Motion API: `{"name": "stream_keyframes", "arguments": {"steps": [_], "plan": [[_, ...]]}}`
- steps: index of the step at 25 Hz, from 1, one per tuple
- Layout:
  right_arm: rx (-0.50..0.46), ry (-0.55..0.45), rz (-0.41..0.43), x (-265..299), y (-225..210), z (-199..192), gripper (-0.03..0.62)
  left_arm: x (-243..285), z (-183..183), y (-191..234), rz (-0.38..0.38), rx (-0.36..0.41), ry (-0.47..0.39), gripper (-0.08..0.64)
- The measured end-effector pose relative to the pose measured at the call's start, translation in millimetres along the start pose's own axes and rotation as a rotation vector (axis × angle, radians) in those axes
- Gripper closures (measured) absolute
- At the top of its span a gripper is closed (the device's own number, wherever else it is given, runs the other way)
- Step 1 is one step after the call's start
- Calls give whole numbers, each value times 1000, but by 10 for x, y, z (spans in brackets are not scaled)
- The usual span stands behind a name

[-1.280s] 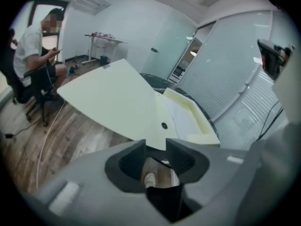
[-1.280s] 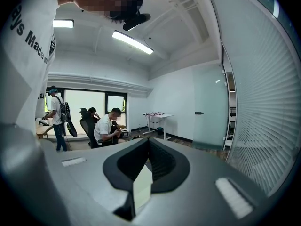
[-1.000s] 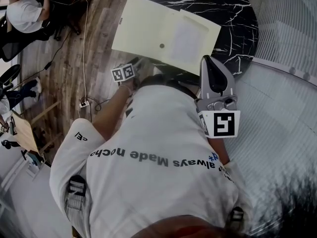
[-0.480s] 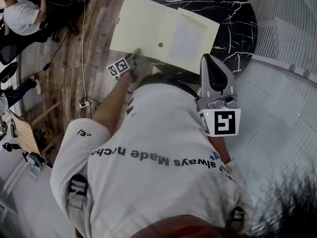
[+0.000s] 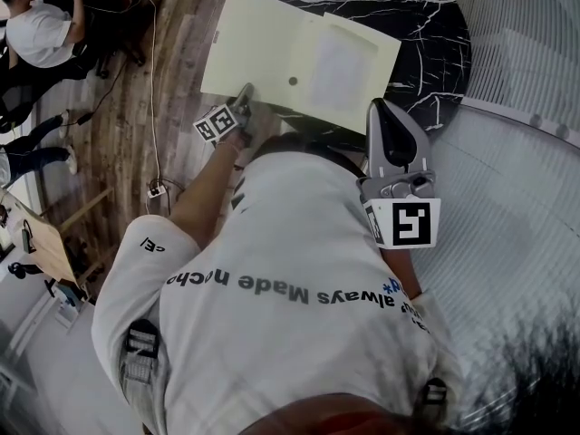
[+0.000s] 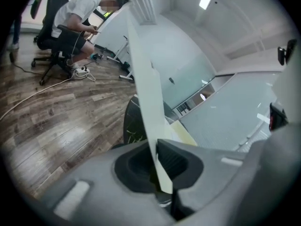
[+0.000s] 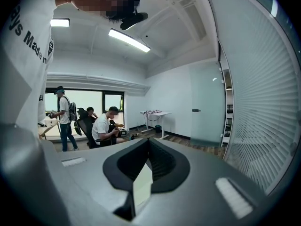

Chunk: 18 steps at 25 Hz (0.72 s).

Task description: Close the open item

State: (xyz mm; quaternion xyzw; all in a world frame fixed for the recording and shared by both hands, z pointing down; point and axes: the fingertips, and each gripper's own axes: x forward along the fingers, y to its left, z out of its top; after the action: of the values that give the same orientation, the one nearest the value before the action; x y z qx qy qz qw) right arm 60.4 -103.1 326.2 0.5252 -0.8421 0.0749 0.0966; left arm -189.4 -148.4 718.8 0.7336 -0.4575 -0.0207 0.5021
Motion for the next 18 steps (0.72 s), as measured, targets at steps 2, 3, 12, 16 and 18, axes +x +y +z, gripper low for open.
{"name": "stream_keyframes", "arguments": {"steps": [2,3,12,16,18], "plan": [[4,1,-3,-7,-23,-16,591,-3,13,-90,5,43,6,541],[6,1,-3,-9,-32,-26,591,-3,16,-130,9,67,10,544],[15,-3,1,-42,-51,-74,591,-7,-39,-578,71,387,84,535],[14,-2,1,-58,-35,-48,591,-26,-86,-789,104,548,120,532],[14,-4,1,-70,-41,-48,591,-17,-119,-883,119,633,141,529]]}}
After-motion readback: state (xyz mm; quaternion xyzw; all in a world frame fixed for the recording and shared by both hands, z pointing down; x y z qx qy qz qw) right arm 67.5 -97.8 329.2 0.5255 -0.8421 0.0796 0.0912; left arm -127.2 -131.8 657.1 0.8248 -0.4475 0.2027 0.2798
